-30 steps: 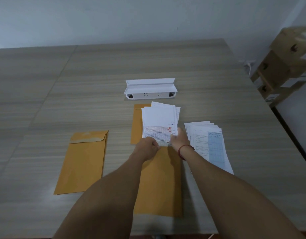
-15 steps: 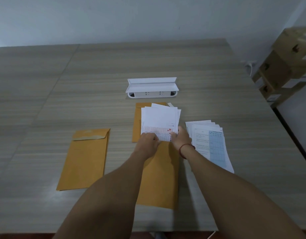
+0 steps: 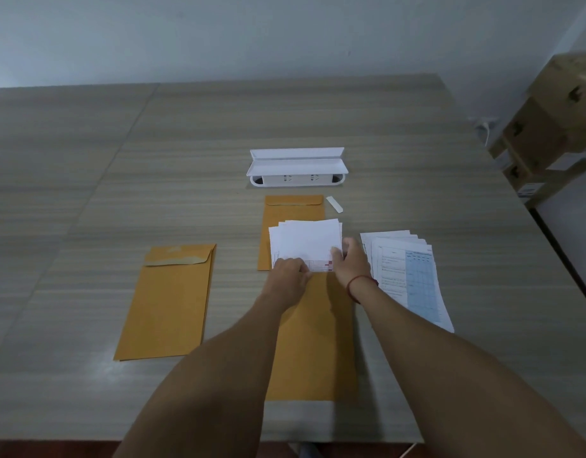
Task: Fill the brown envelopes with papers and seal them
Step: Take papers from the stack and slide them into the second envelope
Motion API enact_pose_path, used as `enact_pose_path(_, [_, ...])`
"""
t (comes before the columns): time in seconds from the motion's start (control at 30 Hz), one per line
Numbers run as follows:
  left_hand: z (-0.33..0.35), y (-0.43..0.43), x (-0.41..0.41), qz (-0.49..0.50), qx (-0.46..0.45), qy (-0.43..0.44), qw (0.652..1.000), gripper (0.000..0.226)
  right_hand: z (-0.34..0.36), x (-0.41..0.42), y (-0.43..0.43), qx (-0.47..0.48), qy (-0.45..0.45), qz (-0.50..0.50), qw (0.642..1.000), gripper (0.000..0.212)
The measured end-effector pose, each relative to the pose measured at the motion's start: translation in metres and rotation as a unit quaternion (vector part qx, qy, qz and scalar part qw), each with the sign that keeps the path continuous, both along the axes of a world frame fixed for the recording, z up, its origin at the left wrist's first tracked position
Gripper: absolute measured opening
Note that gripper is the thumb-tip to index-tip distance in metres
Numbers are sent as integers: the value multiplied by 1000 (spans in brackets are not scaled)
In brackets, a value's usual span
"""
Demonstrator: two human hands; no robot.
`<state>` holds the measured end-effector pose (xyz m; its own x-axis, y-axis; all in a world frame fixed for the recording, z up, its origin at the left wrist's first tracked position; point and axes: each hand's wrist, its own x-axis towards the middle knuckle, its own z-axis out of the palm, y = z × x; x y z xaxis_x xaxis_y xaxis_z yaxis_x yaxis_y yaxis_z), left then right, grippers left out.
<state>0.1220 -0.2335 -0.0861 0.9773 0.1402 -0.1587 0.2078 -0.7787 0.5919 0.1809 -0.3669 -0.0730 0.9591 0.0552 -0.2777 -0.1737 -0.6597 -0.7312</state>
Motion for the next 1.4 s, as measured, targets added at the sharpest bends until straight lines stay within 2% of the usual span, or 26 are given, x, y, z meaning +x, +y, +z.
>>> enact_pose_path(0.1, [3,-3,0,-3,-8,0,1000,15,8,11,6,37,-14,-38,999,25])
enact_pose_path(0.23, [6,1,0,9,-18,-6,1000,16,3,10,-1,-47,-6,14,999,12])
enact_pose_path(0.33, [7,2,-2,6,-16,-2,1000,15,-5,4,-9,-97,7,37,995,13])
enact_pose_path(0.4, [9,0,-2,7,-18,1,1000,16,-1,5,-9,-63,8,39,997,11])
enact_pose_path(0.5, [10,-2,-1,-1,-16,-6,1000,16,17,10,-5,42,5,17,999,32])
enact_pose_path(0.57, [11,-3,-1,-6,-11,-3,1000,15,23,13,-4,50,-4,18,999,36])
enact_pose_path(0.7, [9,-3,-4,-4,-6,8,1000,15,16,9,-10,-25,17,65,997,34])
enact_pose_path(0.87, [5,-2,-10,11,-15,5,1000,14,2,0,-15,-110,32,151,982,22])
enact_pose_path(0.93, [4,-2,-11,14,-5,-7,1000,15,4,0,-16,-115,36,172,978,22])
enact_pose_path(1.07, [9,-3,-12,9,83,-16,996,23,9,2,-17,-126,19,202,971,28])
enact_pose_path(1.17, [13,-5,-9,-9,95,-12,995,24,10,0,-20,-123,9,220,968,34])
enact_pose_path(1.4, [13,-6,-13,-30,123,8,992,27,16,2,-20,-130,28,227,965,30])
